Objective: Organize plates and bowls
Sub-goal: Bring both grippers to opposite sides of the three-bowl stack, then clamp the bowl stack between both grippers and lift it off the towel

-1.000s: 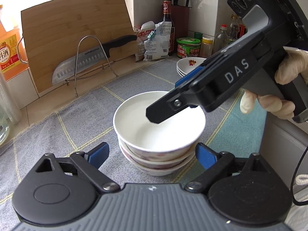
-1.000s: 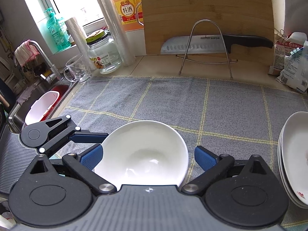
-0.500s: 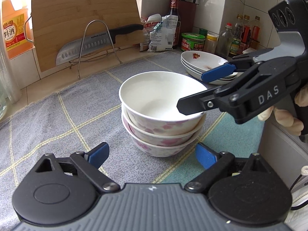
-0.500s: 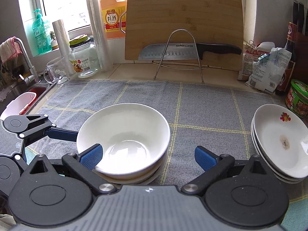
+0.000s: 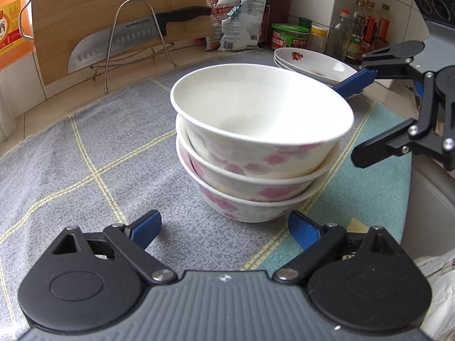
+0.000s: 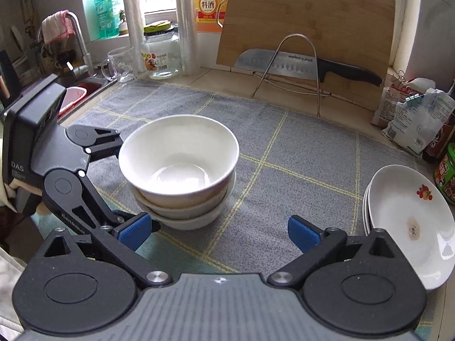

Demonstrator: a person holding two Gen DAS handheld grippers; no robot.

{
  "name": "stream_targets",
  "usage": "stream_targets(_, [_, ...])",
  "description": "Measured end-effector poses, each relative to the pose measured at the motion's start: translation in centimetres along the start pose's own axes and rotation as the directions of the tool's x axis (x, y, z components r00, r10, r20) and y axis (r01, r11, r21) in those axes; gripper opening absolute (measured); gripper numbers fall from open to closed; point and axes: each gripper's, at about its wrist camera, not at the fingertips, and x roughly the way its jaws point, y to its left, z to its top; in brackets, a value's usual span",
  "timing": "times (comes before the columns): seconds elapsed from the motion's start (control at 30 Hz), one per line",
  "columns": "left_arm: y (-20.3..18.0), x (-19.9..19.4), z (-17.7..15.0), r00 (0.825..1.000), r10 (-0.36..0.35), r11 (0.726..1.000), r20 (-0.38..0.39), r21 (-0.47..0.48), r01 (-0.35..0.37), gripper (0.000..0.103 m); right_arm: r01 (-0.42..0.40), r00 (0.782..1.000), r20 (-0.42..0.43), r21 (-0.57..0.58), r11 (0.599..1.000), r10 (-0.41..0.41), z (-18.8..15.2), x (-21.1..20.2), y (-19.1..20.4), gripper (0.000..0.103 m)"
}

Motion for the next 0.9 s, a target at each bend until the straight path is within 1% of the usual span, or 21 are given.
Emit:
stream_targets(0.03, [-0.2,0.0,0.0,1.000,0.011,1.000,-0.001,0.008,-0.011,0.096,-0.009,1.000,-0.018,-0.012,1.000,0.009,-0.1,0.7,-0.3,0.103])
stream_targets(0.13, [-0.8,0.3,0.0,0.998,0.051,0.998,-0.024,0.043,-0.050,0.097,-0.035,0.998,-0.060,-0.098,0.995,0.029,-0.5,3.1,-0.6,0.103])
stream_targets(0.27, [-1.1,0.4,0.2,0.996,0.078,0.997,-0.053,0.017,-0.077,0.102,-0.100,0.992,-0.093,-0.192,0.976,0.083,-0.5,5.3,-0.9,0.103])
stream_targets(0.4, [-1.1,0.4,0.2,0.994,0.091,0.996,-0.058,0.001,-0.092,0.103,-0.154,0.985,-0.112,-0.269,0.951,0.127,-0.8,6.4,-1.2,0.103])
stream_targets(0.53, [-1.3,0.4,0.2,0.992,0.108,0.994,-0.061,-0.018,-0.109,0.103,-0.184,0.982,-0.096,-0.288,0.940,0.163,-1.0,6.4,-1.7,0.103])
stream_targets(0.67, [-1.3,0.6,0.4,0.991,0.110,0.994,-0.072,-0.019,-0.112,0.103,-0.185,0.983,-0.066,-0.290,0.939,0.173,-1.6,6.1,-1.8,0.103])
stream_targets(0.9, [-0.7,0.8,0.3,0.997,0.055,0.998,-0.048,0.041,-0.053,0.103,-0.181,0.983,-0.055,-0.282,0.942,0.173,-1.9,5.8,-2.2,0.103])
